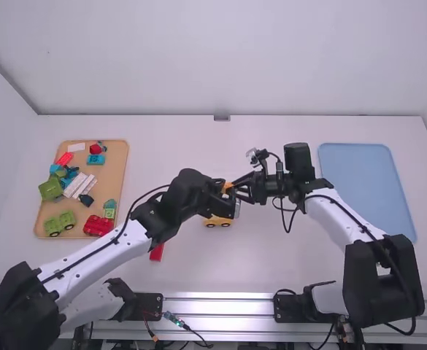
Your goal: Assemble lego blocks to make yellow taxi
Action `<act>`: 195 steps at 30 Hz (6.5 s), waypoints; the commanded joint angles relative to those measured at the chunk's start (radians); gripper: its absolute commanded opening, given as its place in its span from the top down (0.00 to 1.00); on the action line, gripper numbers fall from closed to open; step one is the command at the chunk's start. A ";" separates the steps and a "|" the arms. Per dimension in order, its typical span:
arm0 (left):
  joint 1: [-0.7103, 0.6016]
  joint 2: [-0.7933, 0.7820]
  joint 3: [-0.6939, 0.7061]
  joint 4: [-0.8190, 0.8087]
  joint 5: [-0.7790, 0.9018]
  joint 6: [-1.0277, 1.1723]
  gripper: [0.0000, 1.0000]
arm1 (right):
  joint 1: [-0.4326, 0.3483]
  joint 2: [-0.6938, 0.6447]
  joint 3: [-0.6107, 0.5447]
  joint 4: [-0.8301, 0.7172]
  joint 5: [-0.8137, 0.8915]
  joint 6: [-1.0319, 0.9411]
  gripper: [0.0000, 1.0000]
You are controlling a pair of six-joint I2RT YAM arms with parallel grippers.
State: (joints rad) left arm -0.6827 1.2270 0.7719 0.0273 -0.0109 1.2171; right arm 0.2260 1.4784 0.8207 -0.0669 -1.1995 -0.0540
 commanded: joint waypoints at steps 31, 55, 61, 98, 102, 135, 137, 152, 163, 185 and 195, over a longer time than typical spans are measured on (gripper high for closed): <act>0.008 0.002 0.024 -0.030 0.075 0.099 0.98 | 0.024 0.011 0.033 -0.020 0.049 0.002 0.83; 0.014 -0.040 0.033 0.003 -0.039 -0.144 0.01 | 0.012 0.011 0.032 -0.029 0.222 -0.026 0.92; 0.092 -0.091 0.140 -0.245 0.195 -0.169 0.01 | 0.010 0.009 0.033 -0.054 0.251 -0.140 0.93; 0.291 0.303 0.458 -0.741 0.788 -0.002 0.08 | 0.109 -0.165 0.032 -0.252 0.454 -0.862 1.00; 0.290 0.303 0.427 -0.667 0.808 -0.029 0.08 | 0.089 -0.165 0.032 -0.254 0.394 -0.863 1.00; 0.290 0.306 0.333 -0.508 0.830 -0.200 0.35 | 0.107 -0.165 0.031 -0.259 0.377 -0.859 1.00; 0.289 0.308 0.333 -0.509 0.830 -0.200 0.36 | 0.107 -0.165 0.031 -0.259 0.377 -0.859 1.00; 0.274 0.326 0.333 -0.508 0.831 -0.196 0.42 | 0.106 -0.165 0.031 -0.255 0.367 -0.863 1.00; 0.245 0.326 0.333 -0.497 0.777 -0.196 0.49 | 0.107 -0.165 0.031 -0.260 0.368 -0.863 1.00; 0.291 0.324 0.333 -0.532 0.943 -0.089 0.54 | 0.101 -0.165 0.031 -0.282 0.358 -0.894 1.00; 0.291 0.324 0.298 -0.472 0.941 -0.124 0.49 | 0.101 -0.165 0.031 -0.278 0.352 -0.894 1.00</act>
State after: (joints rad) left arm -0.3927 1.5467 1.0935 -0.4465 0.8989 1.1110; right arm 0.3298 1.3182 0.8238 -0.3443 -0.8284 -0.9466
